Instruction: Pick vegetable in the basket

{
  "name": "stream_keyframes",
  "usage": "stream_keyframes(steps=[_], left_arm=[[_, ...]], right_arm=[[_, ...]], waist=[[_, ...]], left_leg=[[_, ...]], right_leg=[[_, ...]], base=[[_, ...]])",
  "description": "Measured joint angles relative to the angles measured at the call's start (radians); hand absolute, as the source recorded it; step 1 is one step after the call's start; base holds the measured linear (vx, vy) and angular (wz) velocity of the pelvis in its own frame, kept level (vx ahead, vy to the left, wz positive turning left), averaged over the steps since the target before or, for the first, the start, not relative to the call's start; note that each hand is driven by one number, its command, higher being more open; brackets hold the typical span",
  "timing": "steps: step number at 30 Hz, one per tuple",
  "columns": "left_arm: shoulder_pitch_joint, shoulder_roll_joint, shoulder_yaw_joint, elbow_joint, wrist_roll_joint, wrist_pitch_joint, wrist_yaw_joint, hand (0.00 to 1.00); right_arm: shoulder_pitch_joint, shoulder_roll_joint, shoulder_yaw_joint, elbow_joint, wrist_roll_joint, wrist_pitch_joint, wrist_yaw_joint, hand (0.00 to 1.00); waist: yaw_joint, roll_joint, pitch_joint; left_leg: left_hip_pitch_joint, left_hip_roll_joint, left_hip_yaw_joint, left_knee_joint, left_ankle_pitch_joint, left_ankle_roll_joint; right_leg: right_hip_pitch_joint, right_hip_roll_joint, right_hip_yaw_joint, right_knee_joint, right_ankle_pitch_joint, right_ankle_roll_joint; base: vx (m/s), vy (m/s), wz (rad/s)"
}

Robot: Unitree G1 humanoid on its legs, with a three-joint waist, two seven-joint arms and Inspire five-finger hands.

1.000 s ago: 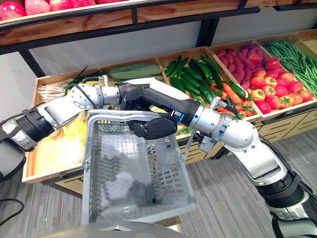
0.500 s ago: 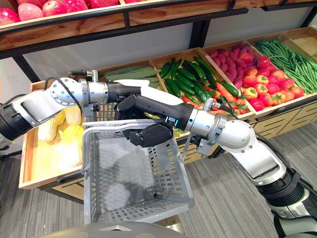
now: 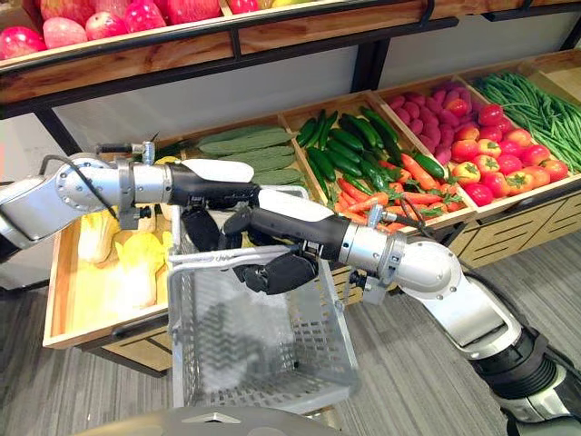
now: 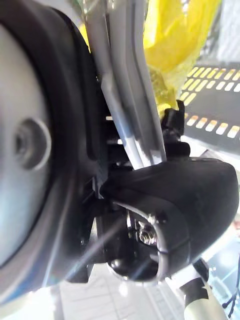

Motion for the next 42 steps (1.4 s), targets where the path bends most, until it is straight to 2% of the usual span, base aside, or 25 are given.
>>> stream_keyframes(steps=[5, 9, 15, 16, 32, 42], left_arm=[[0.104, 0.014, 0.093, -0.014, 0.037, -0.037, 0.002, 0.00], [0.192, 0.022, 0.142, -0.043, 0.038, -0.038, 0.000, 0.00], [0.259, 0.022, 0.160, -0.062, 0.037, -0.041, 0.001, 0.00], [0.265, 0.021, 0.163, -0.062, 0.037, -0.041, 0.001, 1.00], [0.272, -0.017, 0.132, -0.031, 0.047, -0.039, 0.036, 1.00], [0.272, -0.018, 0.143, -0.033, 0.080, -0.041, 0.073, 1.00]], right_arm=[[0.037, 0.033, -0.010, 0.001, -0.017, -0.003, 0.009, 0.00], [0.054, 0.041, -0.011, -0.002, -0.019, -0.016, 0.024, 0.00], [0.061, 0.041, -0.011, -0.003, -0.020, -0.022, 0.033, 0.00], [0.061, 0.041, -0.011, -0.003, -0.019, -0.022, 0.033, 0.00], [0.060, 0.035, -0.014, -0.002, -0.018, -0.022, 0.033, 0.00], [0.060, 0.033, -0.016, 0.002, -0.019, -0.019, 0.033, 0.00]], waist=[[0.006, 0.008, -0.006], [0.008, 0.010, -0.010], [0.009, 0.000, -0.022], [0.009, -0.003, -0.023], [-0.003, -0.012, -0.033], [0.006, -0.020, -0.045]], left_leg=[[-0.004, 0.001, -0.012, 0.000, 0.000, 0.000], [-0.005, 0.002, -0.013, 0.000, 0.000, 0.000], [-0.019, 0.002, -0.016, 0.000, 0.003, 0.002], [-0.019, 0.002, -0.016, 0.000, 0.003, 0.003], [-0.021, 0.002, -0.013, 0.000, 0.008, 0.004], [-0.021, 0.001, -0.014, 0.000, 0.009, 0.004]], right_leg=[[0.004, -0.002, -0.010, -0.007, -0.001, 0.007], [0.004, -0.002, -0.011, -0.010, -0.001, 0.008], [0.001, -0.003, -0.013, -0.029, 0.014, 0.007], [0.002, -0.003, -0.013, -0.030, 0.015, 0.008], [0.004, -0.003, -0.010, -0.043, 0.023, 0.009], [0.005, -0.002, -0.011, -0.042, 0.027, 0.008]], base=[[-0.02, -0.010, 0.07], [0.00, 0.000, 0.00], [0.00, -0.002, 0.01], [0.00, 0.000, 0.00], [0.00, 0.000, 0.00], [0.00, 0.000, 0.00]])
